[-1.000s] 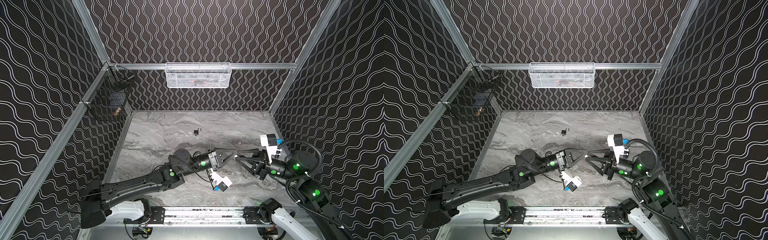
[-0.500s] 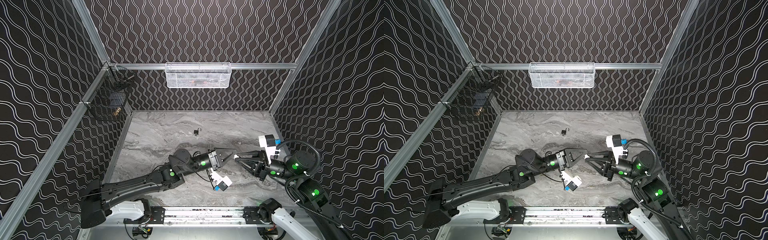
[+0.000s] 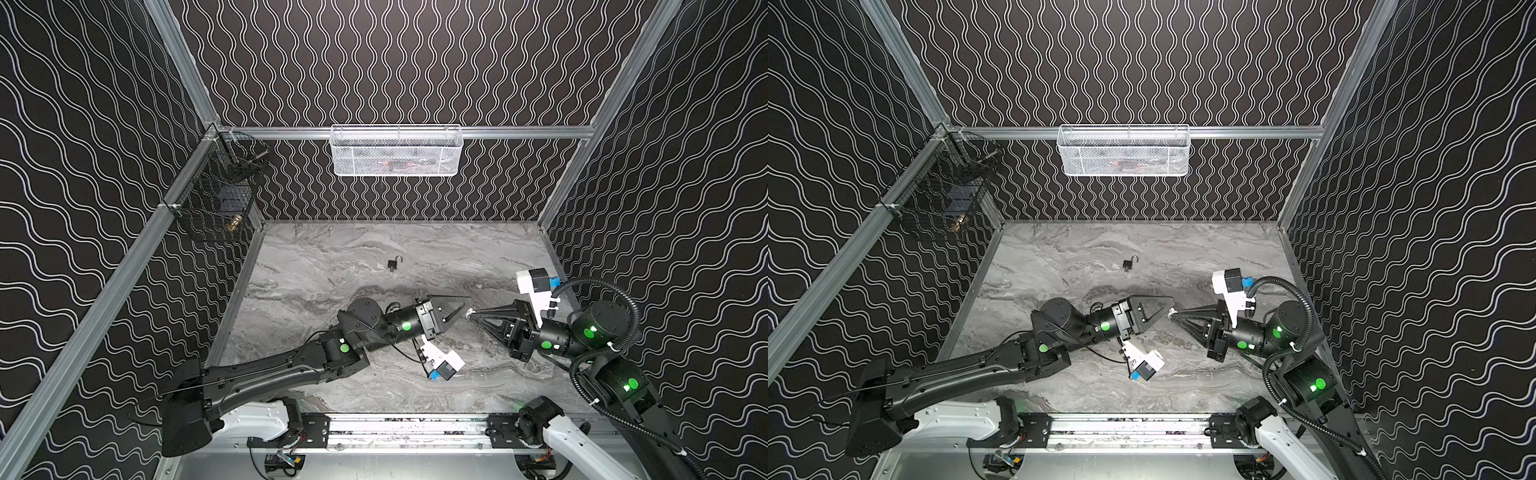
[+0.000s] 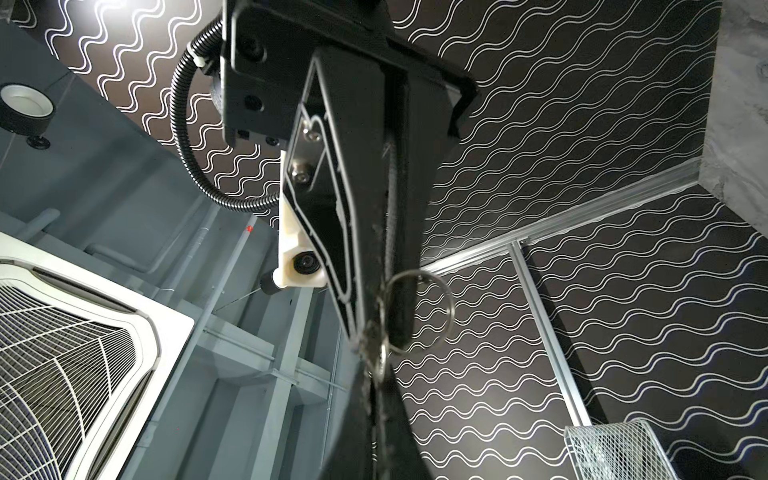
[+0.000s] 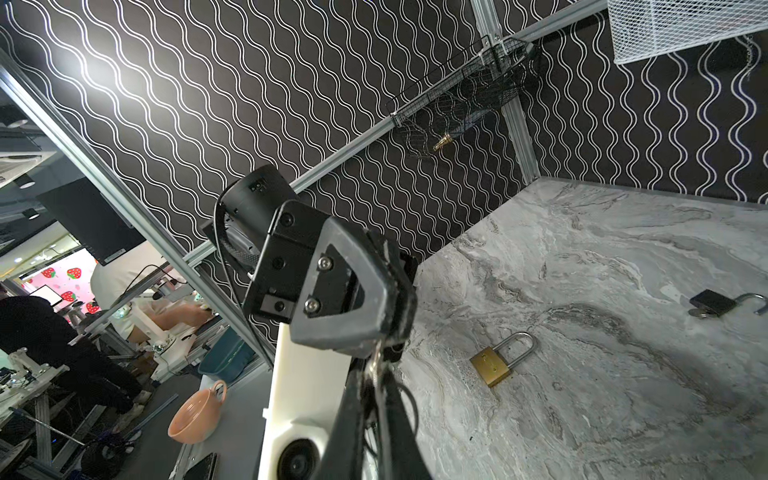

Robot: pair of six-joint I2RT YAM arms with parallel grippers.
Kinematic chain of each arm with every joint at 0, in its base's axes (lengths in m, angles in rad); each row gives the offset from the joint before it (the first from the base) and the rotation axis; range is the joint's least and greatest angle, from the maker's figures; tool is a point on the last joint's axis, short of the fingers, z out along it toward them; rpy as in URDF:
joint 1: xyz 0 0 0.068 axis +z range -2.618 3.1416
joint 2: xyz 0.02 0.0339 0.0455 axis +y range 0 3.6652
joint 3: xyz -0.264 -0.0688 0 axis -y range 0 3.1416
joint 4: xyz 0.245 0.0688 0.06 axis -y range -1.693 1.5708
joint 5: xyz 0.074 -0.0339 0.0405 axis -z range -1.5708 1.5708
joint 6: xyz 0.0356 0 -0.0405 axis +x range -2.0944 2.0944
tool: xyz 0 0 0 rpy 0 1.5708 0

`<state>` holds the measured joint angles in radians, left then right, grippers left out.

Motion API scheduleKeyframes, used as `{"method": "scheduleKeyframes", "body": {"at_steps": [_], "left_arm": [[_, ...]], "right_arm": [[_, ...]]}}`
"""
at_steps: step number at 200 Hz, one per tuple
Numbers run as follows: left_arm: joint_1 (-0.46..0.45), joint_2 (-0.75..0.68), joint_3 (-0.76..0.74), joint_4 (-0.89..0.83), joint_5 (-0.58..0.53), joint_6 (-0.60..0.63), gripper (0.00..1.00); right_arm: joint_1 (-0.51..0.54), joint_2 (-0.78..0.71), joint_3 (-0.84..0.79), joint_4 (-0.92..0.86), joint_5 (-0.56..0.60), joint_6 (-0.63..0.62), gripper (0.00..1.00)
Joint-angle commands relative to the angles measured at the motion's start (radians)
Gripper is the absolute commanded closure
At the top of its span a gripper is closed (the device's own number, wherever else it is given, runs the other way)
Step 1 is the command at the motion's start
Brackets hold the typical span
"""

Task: Unlock with the key

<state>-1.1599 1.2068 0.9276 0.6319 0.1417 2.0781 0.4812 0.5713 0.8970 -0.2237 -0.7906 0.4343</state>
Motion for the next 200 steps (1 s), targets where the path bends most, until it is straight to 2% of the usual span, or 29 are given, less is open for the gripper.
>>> {"method": "scheduleKeyframes", "body": {"at_steps": [1,10,26,50,54,55,56,57,58,61,131,165,200], "left_arm": [[-0.001,-0.007,-0.004,0.02,0.032,0.318,1.0],[-0.001,-0.006,-0.001,0.019,0.029,0.318,0.96],[-0.001,-0.008,-0.003,0.018,0.03,0.316,0.76],[0.0,-0.01,-0.003,0.02,0.032,0.315,0.54],[-0.001,-0.009,-0.003,0.018,0.03,0.315,0.43],[-0.001,-0.01,-0.003,0.018,0.03,0.315,0.38],[-0.001,-0.01,-0.003,0.018,0.031,0.315,0.29],[-0.001,-0.009,-0.003,0.017,0.03,0.315,0.16],[0.0,-0.01,-0.003,0.017,0.029,0.315,0.09],[-0.001,-0.01,-0.004,0.016,0.029,0.315,0.02],[-0.001,-0.023,-0.003,-0.015,0.004,0.31,0.01],[-0.001,-0.024,0.024,-0.017,-0.059,0.234,0.01],[0.001,-0.068,0.039,-0.171,-0.225,0.119,0.01]], "right_arm": [[0.0,-0.001,-0.003,0.039,0.004,-0.02,0.97],[0.0,-0.001,-0.005,0.044,0.002,-0.019,1.0],[0.0,-0.002,-0.007,0.052,-0.002,-0.013,1.0],[0.0,-0.007,-0.007,0.054,0.005,-0.009,1.0],[0.0,-0.007,-0.007,0.052,0.009,-0.011,1.0],[0.0,-0.007,-0.007,0.051,0.009,-0.011,1.0],[0.0,-0.008,-0.007,0.051,0.01,-0.011,1.0],[0.0,-0.009,-0.007,0.05,0.011,-0.012,1.0],[0.0,-0.008,-0.007,0.049,0.011,-0.012,1.0],[0.0,-0.008,-0.007,0.047,0.015,-0.014,1.0],[0.0,-0.016,-0.012,0.043,0.074,-0.035,1.0],[0.0,-0.045,-0.034,0.059,0.214,-0.063,1.0],[0.0,-0.027,-0.071,0.149,0.364,-0.111,1.0]]}}
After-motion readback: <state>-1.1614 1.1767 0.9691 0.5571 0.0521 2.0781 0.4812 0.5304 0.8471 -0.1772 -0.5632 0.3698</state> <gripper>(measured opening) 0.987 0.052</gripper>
